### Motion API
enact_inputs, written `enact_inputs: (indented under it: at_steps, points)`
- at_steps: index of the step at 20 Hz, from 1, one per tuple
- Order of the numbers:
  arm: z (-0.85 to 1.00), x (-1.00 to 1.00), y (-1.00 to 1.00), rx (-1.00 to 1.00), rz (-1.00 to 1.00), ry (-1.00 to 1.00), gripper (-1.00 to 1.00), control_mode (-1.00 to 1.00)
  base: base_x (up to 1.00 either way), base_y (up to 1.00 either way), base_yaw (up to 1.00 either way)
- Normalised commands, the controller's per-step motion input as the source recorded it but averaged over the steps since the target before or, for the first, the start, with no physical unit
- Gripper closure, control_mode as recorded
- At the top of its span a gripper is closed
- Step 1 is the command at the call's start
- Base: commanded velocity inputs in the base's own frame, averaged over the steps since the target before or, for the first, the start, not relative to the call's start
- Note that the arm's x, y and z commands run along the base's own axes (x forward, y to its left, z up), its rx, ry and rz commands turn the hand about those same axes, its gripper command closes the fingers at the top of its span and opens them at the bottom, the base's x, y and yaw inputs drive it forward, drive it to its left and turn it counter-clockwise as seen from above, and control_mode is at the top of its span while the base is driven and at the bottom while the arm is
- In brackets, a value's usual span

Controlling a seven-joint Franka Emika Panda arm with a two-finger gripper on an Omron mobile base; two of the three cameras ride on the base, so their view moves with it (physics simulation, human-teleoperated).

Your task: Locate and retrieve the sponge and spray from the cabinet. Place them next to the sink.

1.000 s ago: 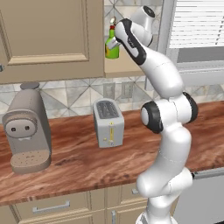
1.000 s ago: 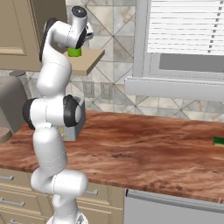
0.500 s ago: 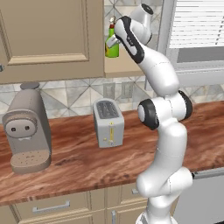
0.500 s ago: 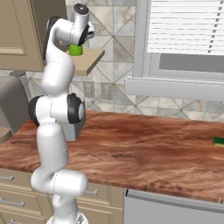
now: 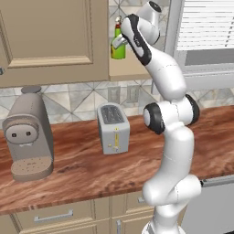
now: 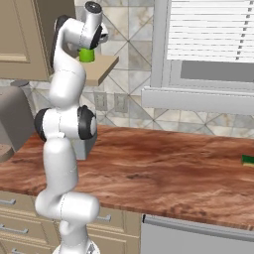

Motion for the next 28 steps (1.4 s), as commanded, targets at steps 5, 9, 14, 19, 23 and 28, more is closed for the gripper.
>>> enact_inputs:
  at_steps: [5, 9, 14, 19, 23, 28]
  points:
    - [0.19, -0.30, -0.33, 0.00, -0.02, 0.00, 1.00, -1.00, 0.00, 0.00, 0.00]
    - [0.15, -0.49, -0.35, 0.02, -0.02, 0.00, 1.00, -1.00, 0.00, 0.00, 0.00]
    - [0.07, -0.83, -0.36, 0.08, -0.02, -0.07, 1.00, -1.00, 0.00, 0.00, 0.00]
    - [0.04, -0.86, -0.33, 0.08, -0.01, -0.10, 1.00, -1.00, 0.00, 0.00, 0.00]
    - [0.19, -0.83, -0.32, 0.00, 0.00, -0.06, 1.00, -1.00, 0.00, 0.00, 0.00]
    - [0.20, -0.89, -0.30, -0.01, 0.00, -0.11, 1.00, -1.00, 0.00, 0.00, 0.00]
